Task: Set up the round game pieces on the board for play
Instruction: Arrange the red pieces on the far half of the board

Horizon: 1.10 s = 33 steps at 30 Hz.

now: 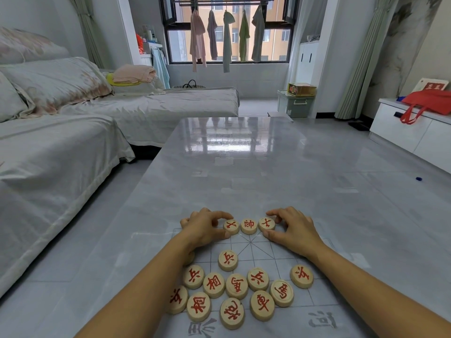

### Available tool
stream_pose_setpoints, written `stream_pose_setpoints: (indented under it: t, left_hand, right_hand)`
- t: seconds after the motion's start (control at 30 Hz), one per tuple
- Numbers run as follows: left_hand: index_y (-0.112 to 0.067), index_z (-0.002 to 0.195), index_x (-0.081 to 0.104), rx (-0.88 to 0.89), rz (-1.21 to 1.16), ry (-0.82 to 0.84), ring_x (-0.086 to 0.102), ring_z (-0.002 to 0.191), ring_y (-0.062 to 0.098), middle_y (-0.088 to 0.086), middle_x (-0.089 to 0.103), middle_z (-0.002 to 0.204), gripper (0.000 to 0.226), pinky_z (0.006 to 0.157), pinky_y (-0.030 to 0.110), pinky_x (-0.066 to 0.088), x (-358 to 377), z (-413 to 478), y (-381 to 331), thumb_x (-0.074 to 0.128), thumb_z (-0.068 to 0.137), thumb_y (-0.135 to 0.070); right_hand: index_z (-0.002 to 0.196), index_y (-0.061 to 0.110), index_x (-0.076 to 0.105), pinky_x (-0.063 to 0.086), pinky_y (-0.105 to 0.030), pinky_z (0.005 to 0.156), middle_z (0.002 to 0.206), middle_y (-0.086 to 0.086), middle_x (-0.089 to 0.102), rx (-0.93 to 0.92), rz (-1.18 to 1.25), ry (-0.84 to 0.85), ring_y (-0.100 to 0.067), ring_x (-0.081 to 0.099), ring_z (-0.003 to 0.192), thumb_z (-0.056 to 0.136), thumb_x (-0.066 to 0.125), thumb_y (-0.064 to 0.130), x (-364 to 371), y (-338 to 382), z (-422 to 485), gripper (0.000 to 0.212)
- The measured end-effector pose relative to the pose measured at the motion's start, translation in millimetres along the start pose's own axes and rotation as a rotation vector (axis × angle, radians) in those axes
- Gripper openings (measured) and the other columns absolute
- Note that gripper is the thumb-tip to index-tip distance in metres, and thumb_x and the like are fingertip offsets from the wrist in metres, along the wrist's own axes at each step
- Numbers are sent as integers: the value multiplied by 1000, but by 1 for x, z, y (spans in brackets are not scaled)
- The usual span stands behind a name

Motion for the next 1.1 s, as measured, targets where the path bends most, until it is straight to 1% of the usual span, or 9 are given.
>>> stream_pose_setpoints:
  t: [0.1,0.23,0.47,0.73,0.83,0.87,0.93,1.0,1.1]
  left_hand:
    - [-44,112,52,-22,-21,-53,46,107,20,-5,48,101,34,84,33,26,-1,-1,-1,63,81,-45]
    - [-37,105,53,-82,-26,-128,48,104,20,-4,55,102,37,84,35,29,-2,0,-1,70,74,-48]
    - [-38,94,47,-99,1,-155,48,104,22,-2,58,104,34,82,35,30,-2,1,0,70,72,-50]
    - [-34,103,51,-113,39,-152,48,106,22,0,59,110,38,84,36,30,-2,1,-2,68,74,-51]
    - [-32,110,50,-112,33,-121,47,107,21,-2,57,108,47,86,35,30,-2,-1,-3,70,72,-51]
    - [-31,113,49,-109,3,-95,48,106,21,-2,56,105,51,86,35,31,-2,-2,-3,71,71,-51]
    - [-26,116,46,-98,-168,-53,52,98,19,-2,55,98,53,87,34,37,-7,-7,-1,72,73,-44]
    - [-23,115,47,-62,-363,-63,55,87,16,0,57,95,45,80,28,45,-18,-16,6,70,77,-34]
    - [-24,106,54,6,-376,-139,56,84,11,-4,59,93,24,69,18,43,-36,-39,29,64,84,-26]
  right_hand:
    - [117,35,55,27,-28,83,96,9,50,-14,-4,-3,-9,45,94,77,65,48,0,1,0,43]
    - [114,36,56,27,-28,82,96,9,50,-16,0,2,-8,44,93,77,65,49,1,-1,1,40]
    - [115,37,55,26,-28,81,95,10,48,-21,-6,15,-6,42,92,77,64,52,2,-2,1,41]
    - [116,36,56,25,-28,81,95,11,47,-20,-1,17,-6,42,93,78,64,51,0,0,0,42]
    - [117,36,55,26,-29,81,97,10,49,-9,6,29,-9,45,97,76,65,51,0,0,-1,45]
    - [118,36,54,26,-29,82,97,10,49,-4,11,33,-9,46,97,76,66,51,0,1,-1,46]
    - [119,35,52,27,-29,83,96,10,50,14,42,28,-8,45,95,78,64,51,-1,1,-2,46]
    - [118,32,53,29,-29,84,94,11,52,35,98,7,-7,46,91,81,61,49,-3,1,-2,41]
    - [114,26,55,35,-32,87,94,8,57,60,150,-16,-9,50,89,86,57,41,-7,2,-2,32]
Point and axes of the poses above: each hand's wrist, its own z-axis towards the middle knuckle, its own x-axis out of the palm, y = z × x, the point moved 8 cm from there along z, towards the middle knuckle
